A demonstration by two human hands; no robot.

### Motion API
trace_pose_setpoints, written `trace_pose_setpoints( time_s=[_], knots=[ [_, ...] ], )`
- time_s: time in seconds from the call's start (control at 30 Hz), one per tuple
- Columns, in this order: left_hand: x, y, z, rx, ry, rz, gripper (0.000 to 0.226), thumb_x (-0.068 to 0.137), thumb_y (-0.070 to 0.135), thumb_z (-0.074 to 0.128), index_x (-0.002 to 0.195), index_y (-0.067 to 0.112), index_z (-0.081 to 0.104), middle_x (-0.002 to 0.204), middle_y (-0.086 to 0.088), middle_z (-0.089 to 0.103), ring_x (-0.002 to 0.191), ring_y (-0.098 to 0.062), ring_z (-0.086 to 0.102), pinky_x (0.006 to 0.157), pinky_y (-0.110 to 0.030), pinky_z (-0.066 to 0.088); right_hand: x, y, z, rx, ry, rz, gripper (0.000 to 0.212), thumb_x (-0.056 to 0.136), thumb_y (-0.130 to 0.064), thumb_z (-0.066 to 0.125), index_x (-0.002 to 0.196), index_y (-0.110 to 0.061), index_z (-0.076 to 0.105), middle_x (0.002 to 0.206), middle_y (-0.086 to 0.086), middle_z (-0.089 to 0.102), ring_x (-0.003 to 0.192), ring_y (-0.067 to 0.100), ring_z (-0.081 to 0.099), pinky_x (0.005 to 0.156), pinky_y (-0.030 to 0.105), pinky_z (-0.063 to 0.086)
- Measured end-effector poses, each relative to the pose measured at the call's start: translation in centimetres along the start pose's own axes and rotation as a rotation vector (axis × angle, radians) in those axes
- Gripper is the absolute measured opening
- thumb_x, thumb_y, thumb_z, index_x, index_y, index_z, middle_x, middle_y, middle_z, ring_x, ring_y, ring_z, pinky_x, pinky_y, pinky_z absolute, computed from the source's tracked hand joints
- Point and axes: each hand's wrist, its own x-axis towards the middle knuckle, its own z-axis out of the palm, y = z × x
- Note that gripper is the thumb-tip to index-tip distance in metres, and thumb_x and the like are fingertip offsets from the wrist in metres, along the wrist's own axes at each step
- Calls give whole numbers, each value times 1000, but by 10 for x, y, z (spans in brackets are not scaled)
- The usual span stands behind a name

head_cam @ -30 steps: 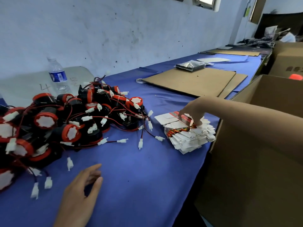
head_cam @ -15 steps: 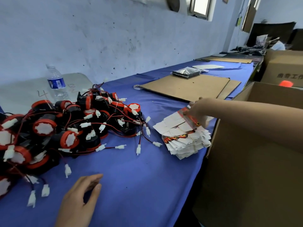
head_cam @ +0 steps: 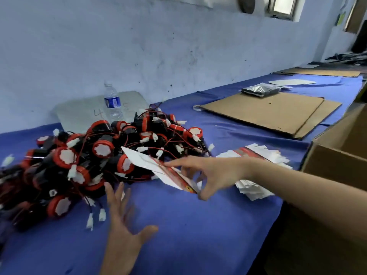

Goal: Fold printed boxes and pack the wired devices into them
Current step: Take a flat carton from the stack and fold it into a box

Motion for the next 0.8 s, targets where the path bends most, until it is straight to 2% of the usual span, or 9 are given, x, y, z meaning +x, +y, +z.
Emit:
trace_pose_setpoints(
  time_s=[0.07, 0.17, 0.2, 0.3, 0.33, 0.43, 0.53, 0.63, 0.8],
  knots=[
    [0, 4, -4, -25, 62, 57, 145, 24, 84, 76, 141, 50, -2, 152, 17, 27, 138, -6, 34, 106, -31, 35, 22, -10, 30, 149, -110, -94, 96, 74, 3, 69, 147, -41, 26, 115, 7, 48, 104, 19, 55, 90, 54, 50],
    [1, 10, -7, -55, 173, 77, 146, 24, 80, 80, 141, 46, 0, 148, -2, 36, 134, -18, 42, 105, -31, 40, 45, -22, 48, 250, -169, -211, 88, 72, -3, 65, 146, -36, 32, 112, 5, 51, 99, 12, 55, 90, 34, 52],
    [2, 11, -7, -42, 207, 84, 145, 26, 75, 84, 140, 44, 1, 146, -6, 37, 132, -19, 43, 106, -35, 39, 50, -25, 51, 299, -164, -236, 84, 72, -2, 63, 145, -34, 34, 111, 3, 50, 98, 9, 54, 90, 36, 52],
    [4, 13, -5, -35, 251, 153, 127, 62, 19, 91, 146, 37, -3, 146, 3, 35, 128, -6, 45, 108, -46, 39, 67, -30, 61, 361, -121, -290, 80, 72, -1, 61, 141, -37, 39, 115, 2, 48, 103, 11, 52, 95, 48, 48],
    [5, 15, -3, -50, 257, 186, 123, 68, 12, 86, 149, 29, -6, 148, 8, 31, 127, -3, 46, 105, -44, 44, 73, -30, 65, 343, -103, -295, 81, 71, -4, 62, 141, -38, 39, 117, 2, 47, 105, 13, 52, 96, 47, 48],
    [7, 21, -1, -45, 230, 283, 138, 59, 17, 87, 146, 14, -20, 152, 15, 22, 115, 12, 53, 75, -13, 53, 83, -28, 82, 455, -127, -352, 80, 70, -4, 61, 137, -44, 44, 112, -9, 49, 100, 13, 54, 91, 39, 48],
    [6, 23, -10, -61, 278, 172, 140, 44, 38, 87, 145, 39, -11, 150, -3, 24, 121, -3, 51, 74, -10, 51, 90, -24, 98, 638, -115, -380, 78, 71, 0, 62, 135, -42, 49, 105, -12, 52, 97, 12, 55, 86, 39, 48],
    [6, 13, -16, 67, 360, 187, 134, 46, 54, 85, 144, 42, -5, 152, -1, 23, 130, 0, 40, 82, -7, 46, 94, -16, 106, 644, -8, -393, 76, 70, -11, 67, 135, -46, 47, 115, 1, 52, 106, 22, 56, 88, 37, 51],
    [6, 0, -13, 46, 552, 34, 103, 44, 24, 97, 132, 23, 44, 114, 10, 66, 98, 0, 65, 69, -11, 52, 100, -5, 108, 605, 295, -342, 83, 71, -17, 80, 137, -46, 39, 117, -2, 48, 108, 16, 55, 94, 37, 50]
  ],
)
